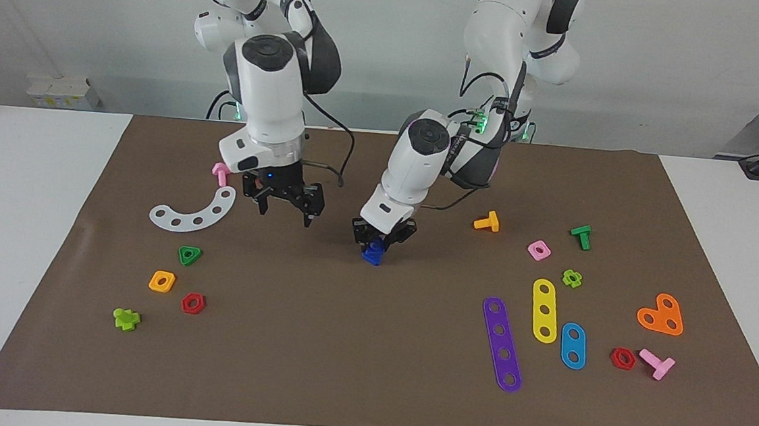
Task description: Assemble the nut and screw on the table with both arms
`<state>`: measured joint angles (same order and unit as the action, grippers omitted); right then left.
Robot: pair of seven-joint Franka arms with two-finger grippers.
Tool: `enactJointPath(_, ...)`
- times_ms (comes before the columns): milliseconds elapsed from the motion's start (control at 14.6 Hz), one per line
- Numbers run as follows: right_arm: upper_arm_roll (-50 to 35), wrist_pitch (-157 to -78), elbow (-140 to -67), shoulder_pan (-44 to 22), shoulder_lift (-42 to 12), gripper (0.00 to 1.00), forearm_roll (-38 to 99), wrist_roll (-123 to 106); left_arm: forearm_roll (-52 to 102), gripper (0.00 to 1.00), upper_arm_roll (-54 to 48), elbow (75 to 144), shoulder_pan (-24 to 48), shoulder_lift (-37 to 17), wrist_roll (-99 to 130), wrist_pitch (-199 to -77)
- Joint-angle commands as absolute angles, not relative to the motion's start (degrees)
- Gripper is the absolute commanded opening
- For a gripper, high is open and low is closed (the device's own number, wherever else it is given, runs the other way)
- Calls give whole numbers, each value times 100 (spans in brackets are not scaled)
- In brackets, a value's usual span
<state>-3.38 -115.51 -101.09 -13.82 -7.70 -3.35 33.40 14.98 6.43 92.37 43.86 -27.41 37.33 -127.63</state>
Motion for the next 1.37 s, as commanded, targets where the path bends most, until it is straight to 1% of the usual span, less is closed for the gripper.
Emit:
enactJointPath(0, -404, -11312, -10292, -889, -396, 99, 17, 2516, 1644, 0, 738, 9360, 4482, -2769, 3735, -12727)
enactJointPath(274, -387, -10865, -10161, -484, -97, 99, 9, 1875, 1574, 0, 756, 9712, 4588, -2690, 3735, -12805)
enactJointPath(410, -378, -10452, -9863, -422, -79, 99, 9, 1627, 1564, 0, 756, 9782, 4579, -2707, 3735, -13050)
enactJointPath(615, -369, -10012, -9493, -369, -79, 99, -61, 1451, 1564, 0, 756, 10325, 4780, -2646, 3735, -13604)
enactJointPath(752, -378, -9827, -9247, -177, -88, 99, 8, 1232, 1564, 0, 756, 10354, 4764, -2637, 3718, -13641)
enactJointPath(821, -378, -9783, -9168, -89, -97, 99, 9, 1048, 1564, 42, 747, 10345, 4703, -2645, 3674, -13675)
enactJointPath(889, -378, -9747, -9141, -36, -88, 99, 17, 915, 1556, 99, 756, 10327, 4702, -2646, 3639, -13684)
enactJointPath(1094, -378, -9677, -9202, -26, -27, 99, 18, 800, 1485, 100, 800, 9977, 4624, -2672, 3630, -13396)
enactJointPath(1231, -387, -9564, -9202, -18, -18, 99, 18, 721, 1485, 100, 817, 9469, 4352, -2672, 3630, -12564)
enactJointPath(1299, -395, -9475, -9202, -26, 0, 99, 18, 677, 1468, 100, 817, 9205, 4081, -2654, 3621, -12098)
